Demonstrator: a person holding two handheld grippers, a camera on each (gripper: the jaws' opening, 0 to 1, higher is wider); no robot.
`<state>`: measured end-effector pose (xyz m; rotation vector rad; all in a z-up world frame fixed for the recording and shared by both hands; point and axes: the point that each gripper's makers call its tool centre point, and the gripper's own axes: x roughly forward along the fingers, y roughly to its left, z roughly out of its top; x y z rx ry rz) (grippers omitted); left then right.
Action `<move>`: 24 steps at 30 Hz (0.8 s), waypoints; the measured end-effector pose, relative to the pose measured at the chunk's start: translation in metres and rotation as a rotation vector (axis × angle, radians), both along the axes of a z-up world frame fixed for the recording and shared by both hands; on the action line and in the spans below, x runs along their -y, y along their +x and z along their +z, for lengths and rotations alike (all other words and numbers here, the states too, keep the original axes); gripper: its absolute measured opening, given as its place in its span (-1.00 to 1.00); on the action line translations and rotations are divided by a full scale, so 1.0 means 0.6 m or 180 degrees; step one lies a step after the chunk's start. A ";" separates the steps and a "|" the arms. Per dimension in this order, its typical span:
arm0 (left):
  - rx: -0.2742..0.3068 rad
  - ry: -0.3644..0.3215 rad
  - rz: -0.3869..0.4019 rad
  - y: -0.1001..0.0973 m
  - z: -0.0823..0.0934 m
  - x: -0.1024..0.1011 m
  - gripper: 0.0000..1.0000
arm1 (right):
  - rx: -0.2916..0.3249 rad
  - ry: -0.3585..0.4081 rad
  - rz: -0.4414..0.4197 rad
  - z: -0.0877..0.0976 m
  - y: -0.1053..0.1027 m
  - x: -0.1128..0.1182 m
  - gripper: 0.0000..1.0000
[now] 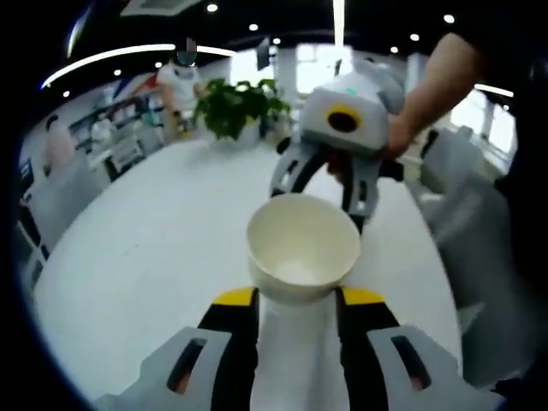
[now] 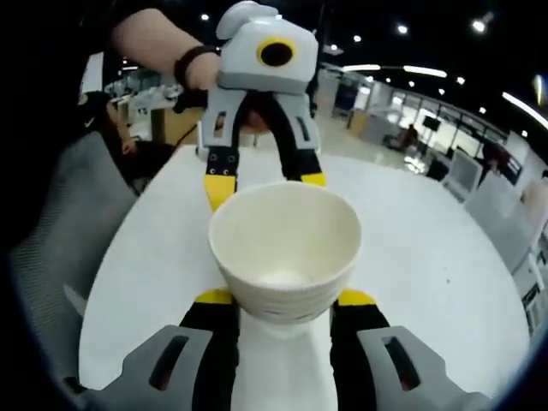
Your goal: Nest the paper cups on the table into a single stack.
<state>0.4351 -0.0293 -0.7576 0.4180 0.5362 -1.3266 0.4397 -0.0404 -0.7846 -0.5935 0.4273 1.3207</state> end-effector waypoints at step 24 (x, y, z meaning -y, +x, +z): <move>-0.0002 0.0112 -0.0066 0.088 -0.027 0.038 -0.28 | -0.0125 -0.0023 -0.0348 -0.029 0.084 0.039 -0.25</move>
